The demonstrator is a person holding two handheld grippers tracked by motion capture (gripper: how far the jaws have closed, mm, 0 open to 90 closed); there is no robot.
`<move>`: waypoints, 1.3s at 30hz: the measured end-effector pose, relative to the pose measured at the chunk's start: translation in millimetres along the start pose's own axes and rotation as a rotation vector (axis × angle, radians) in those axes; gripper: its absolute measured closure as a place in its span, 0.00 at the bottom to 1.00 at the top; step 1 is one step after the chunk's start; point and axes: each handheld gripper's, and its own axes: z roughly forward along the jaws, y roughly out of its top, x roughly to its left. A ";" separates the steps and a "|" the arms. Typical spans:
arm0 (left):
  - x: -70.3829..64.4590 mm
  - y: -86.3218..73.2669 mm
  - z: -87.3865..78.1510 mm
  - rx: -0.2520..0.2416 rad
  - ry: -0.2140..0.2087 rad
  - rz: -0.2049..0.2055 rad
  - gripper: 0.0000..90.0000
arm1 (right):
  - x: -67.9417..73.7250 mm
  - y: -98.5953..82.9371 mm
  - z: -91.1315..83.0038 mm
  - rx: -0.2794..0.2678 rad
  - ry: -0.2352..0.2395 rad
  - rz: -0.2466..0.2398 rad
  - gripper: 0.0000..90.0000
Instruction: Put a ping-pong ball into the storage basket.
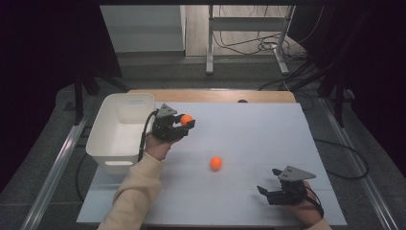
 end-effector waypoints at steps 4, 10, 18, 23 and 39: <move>-1.8 1.2 -1.6 -0.006 -0.002 0.006 0.56 | -0.2 -0.1 -0.2 -0.001 0.001 0.001 0.16; -1.7 3.2 -5.5 -0.017 -0.006 0.006 0.56 | -0.1 -0.1 -0.2 -0.001 0.001 0.000 0.16; -1.5 3.3 -6.0 -0.014 -0.009 0.008 0.56 | 0.1 -0.2 0.1 0.001 0.001 -0.001 0.16; -0.5 4.0 -8.5 -0.018 -0.003 0.008 0.56 | -0.1 -0.3 -0.3 -0.001 0.001 -0.001 0.16; -1.4 11.1 -22.7 -0.053 -0.013 0.005 0.56 | -0.4 -0.2 -0.7 0.000 0.001 -0.002 0.16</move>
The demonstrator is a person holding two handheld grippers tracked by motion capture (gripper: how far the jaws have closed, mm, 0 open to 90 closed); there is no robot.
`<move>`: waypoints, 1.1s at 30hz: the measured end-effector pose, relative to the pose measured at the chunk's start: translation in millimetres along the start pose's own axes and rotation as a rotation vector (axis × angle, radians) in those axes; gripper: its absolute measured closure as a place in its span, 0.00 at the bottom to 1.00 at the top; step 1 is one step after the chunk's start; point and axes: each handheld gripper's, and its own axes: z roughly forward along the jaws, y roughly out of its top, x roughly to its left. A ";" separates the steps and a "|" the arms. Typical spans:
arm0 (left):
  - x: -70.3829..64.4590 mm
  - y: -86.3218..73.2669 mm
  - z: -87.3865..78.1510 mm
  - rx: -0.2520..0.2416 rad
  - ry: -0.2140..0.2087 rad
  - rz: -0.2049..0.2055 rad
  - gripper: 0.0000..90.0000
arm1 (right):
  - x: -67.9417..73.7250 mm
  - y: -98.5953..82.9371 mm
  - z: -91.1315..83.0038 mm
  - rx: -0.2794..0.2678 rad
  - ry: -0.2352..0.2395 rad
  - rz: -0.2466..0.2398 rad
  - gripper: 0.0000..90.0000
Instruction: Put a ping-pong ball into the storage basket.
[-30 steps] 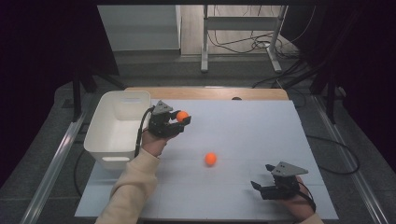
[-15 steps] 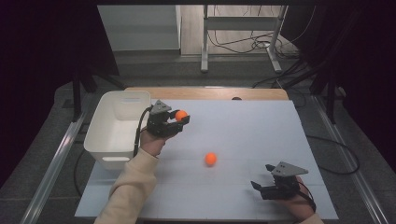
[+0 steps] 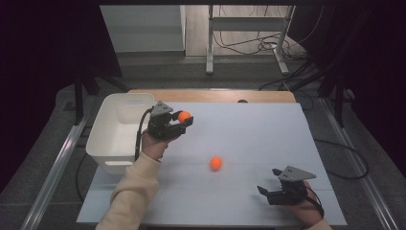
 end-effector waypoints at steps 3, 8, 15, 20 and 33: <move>1.0 1.4 -3.6 -0.010 -0.005 -0.005 0.56 | -0.1 0.0 -0.1 0.000 0.000 0.000 0.16; 2.3 2.6 -7.3 -0.019 -0.006 -0.009 0.56 | -0.1 0.0 -0.1 0.000 0.000 0.000 0.16; 4.2 4.6 -13.1 -0.031 -0.002 -0.010 0.56 | 0.0 0.0 -0.4 -0.001 -0.001 0.000 0.16; 5.6 5.9 -17.5 -0.040 0.001 -0.010 0.56 | 0.0 0.0 -0.3 -0.001 -0.001 0.000 0.16; 8.6 9.3 -28.7 -0.066 0.010 -0.013 0.56 | 0.0 0.0 -0.4 -0.001 -0.002 0.000 0.16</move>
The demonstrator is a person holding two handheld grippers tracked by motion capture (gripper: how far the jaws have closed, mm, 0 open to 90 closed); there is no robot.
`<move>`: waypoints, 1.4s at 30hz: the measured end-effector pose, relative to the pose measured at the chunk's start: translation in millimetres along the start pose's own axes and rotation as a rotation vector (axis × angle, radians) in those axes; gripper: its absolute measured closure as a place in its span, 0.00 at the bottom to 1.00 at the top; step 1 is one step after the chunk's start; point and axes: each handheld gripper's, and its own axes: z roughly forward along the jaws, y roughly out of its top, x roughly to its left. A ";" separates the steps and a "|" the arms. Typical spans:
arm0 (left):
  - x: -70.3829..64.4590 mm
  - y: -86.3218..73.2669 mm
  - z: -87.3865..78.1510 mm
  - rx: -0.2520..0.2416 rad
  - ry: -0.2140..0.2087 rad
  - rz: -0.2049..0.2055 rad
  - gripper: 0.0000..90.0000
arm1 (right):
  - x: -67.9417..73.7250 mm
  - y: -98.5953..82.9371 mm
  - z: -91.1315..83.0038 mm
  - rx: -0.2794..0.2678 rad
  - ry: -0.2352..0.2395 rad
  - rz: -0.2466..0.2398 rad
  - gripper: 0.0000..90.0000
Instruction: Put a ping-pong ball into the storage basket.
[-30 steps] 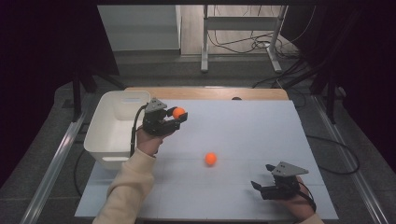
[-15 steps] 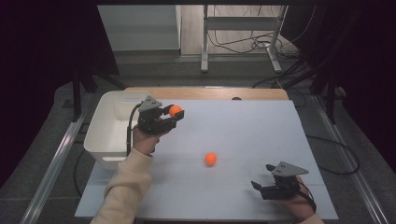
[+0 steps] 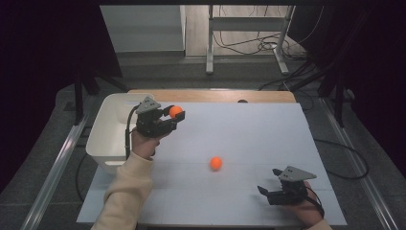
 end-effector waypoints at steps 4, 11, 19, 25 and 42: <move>2.4 1.0 -3.5 -0.006 0.006 -0.002 0.56 | 0.1 -0.1 0.0 0.000 0.001 0.000 0.16; 6.0 2.0 -7.9 -0.016 0.013 -0.009 0.56 | 0.1 -0.1 0.0 0.001 0.000 0.001 0.16; 8.7 2.6 -11.1 -0.024 0.022 -0.016 0.56 | 0.1 -0.2 0.0 0.002 -0.001 0.001 0.16; 10.0 2.9 -12.5 -0.027 0.027 -0.018 0.56 | 0.1 -0.4 0.1 0.005 -0.001 0.000 0.16; 16.5 4.4 -21.5 -0.043 0.067 -0.018 0.56 | -0.1 -0.6 -0.1 0.005 -0.006 -0.003 0.16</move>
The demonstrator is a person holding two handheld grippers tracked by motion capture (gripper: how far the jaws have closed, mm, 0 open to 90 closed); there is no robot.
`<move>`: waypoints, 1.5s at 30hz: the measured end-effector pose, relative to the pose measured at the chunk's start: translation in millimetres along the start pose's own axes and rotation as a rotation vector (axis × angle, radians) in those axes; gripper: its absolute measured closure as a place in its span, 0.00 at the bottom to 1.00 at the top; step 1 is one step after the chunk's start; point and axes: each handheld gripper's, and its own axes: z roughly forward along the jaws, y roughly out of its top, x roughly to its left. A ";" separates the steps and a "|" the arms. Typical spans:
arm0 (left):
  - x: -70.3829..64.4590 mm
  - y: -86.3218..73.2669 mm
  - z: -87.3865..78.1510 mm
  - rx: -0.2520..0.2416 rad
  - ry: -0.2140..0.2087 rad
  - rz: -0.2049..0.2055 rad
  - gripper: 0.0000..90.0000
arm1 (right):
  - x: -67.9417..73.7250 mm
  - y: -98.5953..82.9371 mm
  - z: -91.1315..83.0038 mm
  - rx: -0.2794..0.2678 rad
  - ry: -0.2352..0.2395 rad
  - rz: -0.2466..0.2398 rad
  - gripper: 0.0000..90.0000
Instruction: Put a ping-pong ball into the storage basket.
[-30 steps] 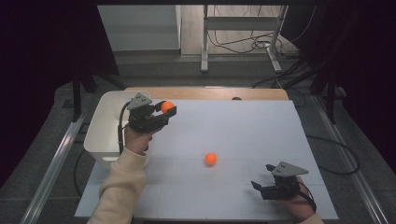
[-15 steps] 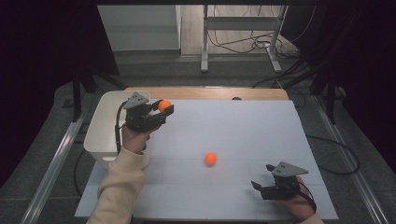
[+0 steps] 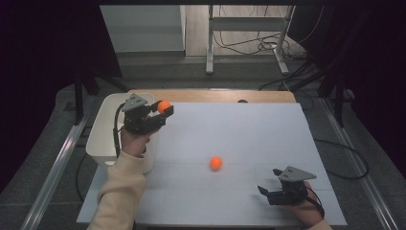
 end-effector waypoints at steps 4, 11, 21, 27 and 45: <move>0.5 0.0 -0.4 -0.002 0.005 -0.001 0.56 | 0.1 0.1 -0.4 0.002 -0.004 -0.002 0.16; 1.4 -0.6 0.5 0.003 0.009 -0.001 0.56 | 0.1 0.4 -1.2 0.003 -0.009 0.000 0.16; 2.8 -1.3 1.1 0.006 0.012 -0.002 0.56 | 0.1 0.5 -1.5 0.002 -0.008 0.001 0.16; 6.8 -1.8 -0.4 0.004 0.024 -0.009 0.56 | 0.1 0.5 -1.4 0.003 -0.008 0.000 0.16; 12.2 3.2 -14.8 -0.030 0.052 -0.010 0.56 | 0.2 0.4 -1.5 0.003 -0.008 0.001 0.16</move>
